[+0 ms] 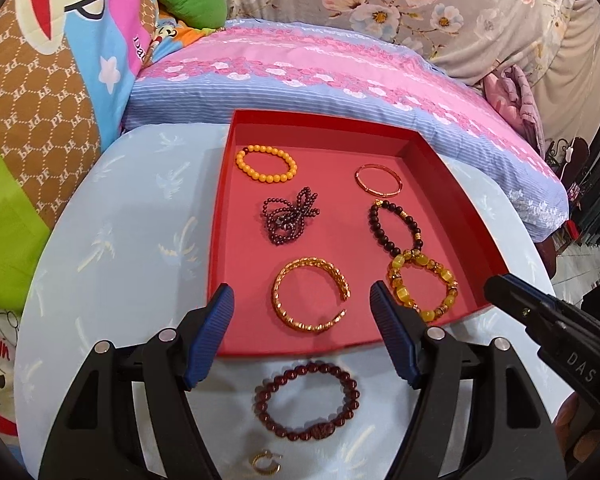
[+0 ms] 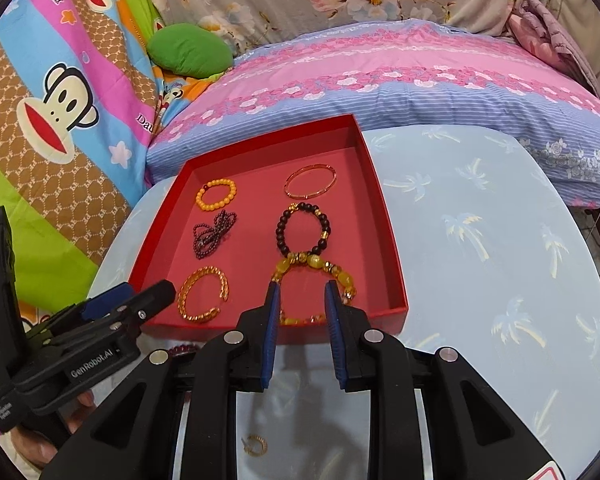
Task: Organize jewelry
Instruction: 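Move the right tool to the garnet bead bracelet while the left tool moves over the gold ring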
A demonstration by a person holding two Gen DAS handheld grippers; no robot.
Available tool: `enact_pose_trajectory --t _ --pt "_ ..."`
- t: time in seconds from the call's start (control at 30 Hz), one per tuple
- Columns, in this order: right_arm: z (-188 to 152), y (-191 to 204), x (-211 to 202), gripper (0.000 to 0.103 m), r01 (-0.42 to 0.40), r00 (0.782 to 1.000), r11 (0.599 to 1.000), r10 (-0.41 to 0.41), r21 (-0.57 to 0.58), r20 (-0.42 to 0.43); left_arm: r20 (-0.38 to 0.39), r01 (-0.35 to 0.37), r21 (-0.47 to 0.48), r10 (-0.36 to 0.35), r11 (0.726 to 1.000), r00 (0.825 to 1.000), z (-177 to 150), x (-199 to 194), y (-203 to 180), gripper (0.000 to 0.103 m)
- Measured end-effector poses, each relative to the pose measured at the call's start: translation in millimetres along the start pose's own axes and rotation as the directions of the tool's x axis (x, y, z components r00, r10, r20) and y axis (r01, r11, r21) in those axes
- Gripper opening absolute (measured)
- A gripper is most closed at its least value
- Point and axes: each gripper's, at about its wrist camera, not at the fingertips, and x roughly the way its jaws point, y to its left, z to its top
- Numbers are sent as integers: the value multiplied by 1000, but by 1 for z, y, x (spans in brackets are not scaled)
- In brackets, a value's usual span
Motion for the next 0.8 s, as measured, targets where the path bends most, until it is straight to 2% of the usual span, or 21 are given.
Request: enact_pose_trajectory --t 0.4,0.8 --pt "-40 3 -22 23 -6 999 1000 7 6 -34 7 3 -12 -3 1000 1000 -31 -38 9 67" --pt "-75 10 -31 23 -16 997 1000 15 -4 -77 -46 -12 -12 11 1000 999 -83 -53 17 67"
